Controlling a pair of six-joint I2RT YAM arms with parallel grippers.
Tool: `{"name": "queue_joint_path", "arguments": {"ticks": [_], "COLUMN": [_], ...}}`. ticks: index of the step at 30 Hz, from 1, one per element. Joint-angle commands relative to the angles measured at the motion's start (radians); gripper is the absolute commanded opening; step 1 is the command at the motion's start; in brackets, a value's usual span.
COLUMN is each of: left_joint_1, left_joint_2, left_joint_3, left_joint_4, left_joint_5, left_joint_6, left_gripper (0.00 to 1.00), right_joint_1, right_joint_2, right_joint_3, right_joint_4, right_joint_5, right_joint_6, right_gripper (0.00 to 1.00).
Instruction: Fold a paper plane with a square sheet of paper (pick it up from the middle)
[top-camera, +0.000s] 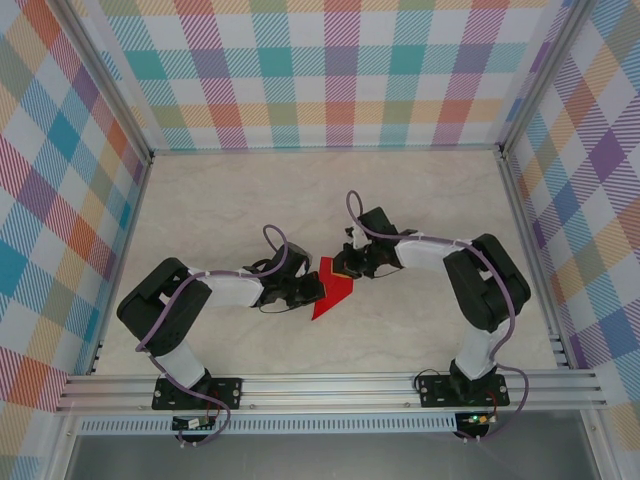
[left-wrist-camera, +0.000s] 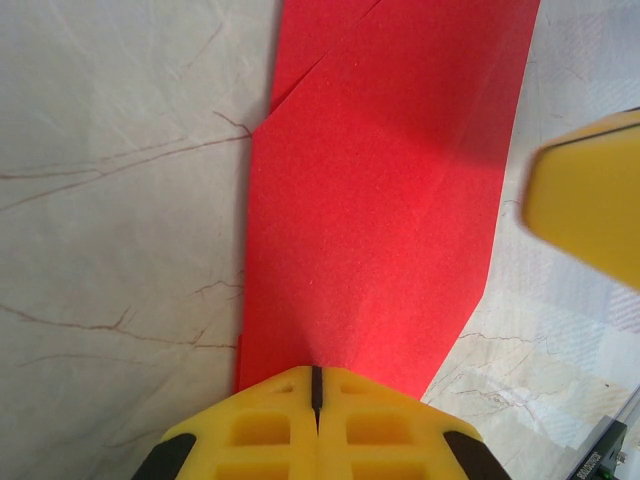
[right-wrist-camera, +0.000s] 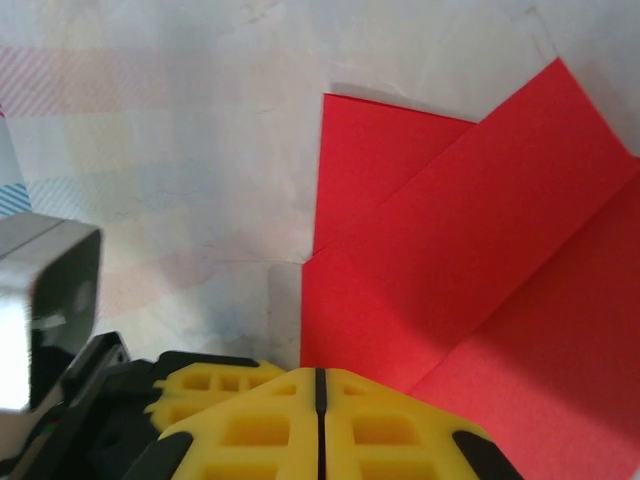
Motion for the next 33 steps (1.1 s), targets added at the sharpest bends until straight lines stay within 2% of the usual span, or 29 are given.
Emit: {"name": "queue_joint_path", "arguments": {"ticks": [1,9,14,19,33], "left_joint_1": [0.006,0.005,0.002,0.002,-0.014], "left_joint_2": [0.036,0.017,-0.085,-0.148,-0.039], "left_joint_3": [-0.022,-0.006,0.020,0.059,0.068], "left_joint_4": [-0.168,-0.163,-0.136,-0.140,-0.103], "left_joint_5": [-0.008,0.007,0.007,-0.030,0.097], "left_joint_6": [0.013,0.018,0.050,0.039,-0.015], "left_gripper": [0.00,0.00,0.00,0.07,0.09], "right_joint_1": [0.020,0.024,0.024,0.024,0.024], "right_joint_2": [0.046,0.106,0.136,0.165,0.203], "right_joint_3": [0.025,0.036,0.049,0.059,0.082], "right_joint_4": [0.027,-0.043,-0.149,-0.214,-0.266], "right_joint_5": [-0.026,0.029,0.118,0.169,0.212], "right_joint_6": [0.027,0.033,0.023,0.024,0.050], "right_gripper": [0.07,0.06,0.06,0.06,0.06]}}
